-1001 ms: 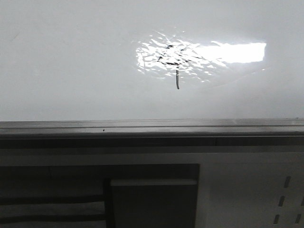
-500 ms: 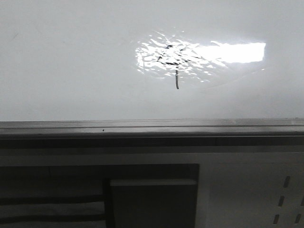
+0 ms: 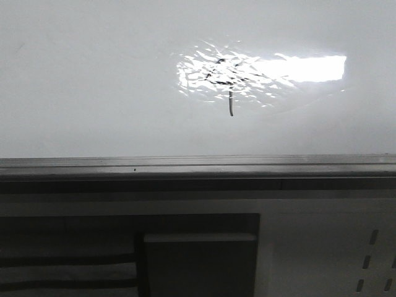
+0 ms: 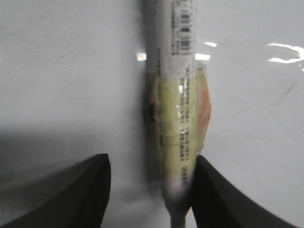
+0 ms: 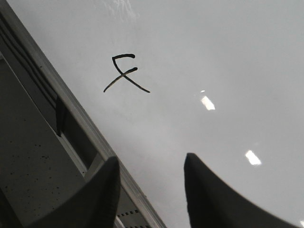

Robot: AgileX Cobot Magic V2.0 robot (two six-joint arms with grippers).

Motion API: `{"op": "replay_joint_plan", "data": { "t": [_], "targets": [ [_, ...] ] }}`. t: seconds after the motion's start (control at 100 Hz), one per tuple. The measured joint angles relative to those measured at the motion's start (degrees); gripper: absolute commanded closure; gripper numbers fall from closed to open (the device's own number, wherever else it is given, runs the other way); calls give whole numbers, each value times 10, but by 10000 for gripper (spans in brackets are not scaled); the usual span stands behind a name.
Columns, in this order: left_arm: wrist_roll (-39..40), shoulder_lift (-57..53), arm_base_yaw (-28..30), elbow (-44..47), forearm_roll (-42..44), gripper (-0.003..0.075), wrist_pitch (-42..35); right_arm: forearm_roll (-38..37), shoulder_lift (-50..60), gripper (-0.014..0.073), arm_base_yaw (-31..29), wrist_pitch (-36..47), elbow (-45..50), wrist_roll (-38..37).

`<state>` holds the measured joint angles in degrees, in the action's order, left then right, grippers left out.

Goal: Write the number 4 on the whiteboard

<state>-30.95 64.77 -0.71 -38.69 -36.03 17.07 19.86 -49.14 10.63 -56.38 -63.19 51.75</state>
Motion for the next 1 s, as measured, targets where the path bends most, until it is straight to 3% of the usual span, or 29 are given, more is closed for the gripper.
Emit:
{"op": "replay_joint_plan", "data": {
  "t": [0.23, 0.45, 0.55, 0.79, 1.001],
  "targets": [
    [0, 0, 0, -50, 19, 363, 67, 2, 0, 315, 0, -32, 0, -20],
    [0, -25, 0, -124, 99, 379, 216, -21, 0, 315, -15, -34, 1, -216],
    [3, -61, 1, -130, 127, 405, 254, -31, 0, 315, -25, -27, 16, -263],
    [63, -185, 30, -106, 171, 447, 273, -35, 14, 315, -39, 81, 104, -282],
    [70, -287, 46, -46, 177, 514, 236, -36, 66, 328, -40, 197, 172, -286]
  ]
}}
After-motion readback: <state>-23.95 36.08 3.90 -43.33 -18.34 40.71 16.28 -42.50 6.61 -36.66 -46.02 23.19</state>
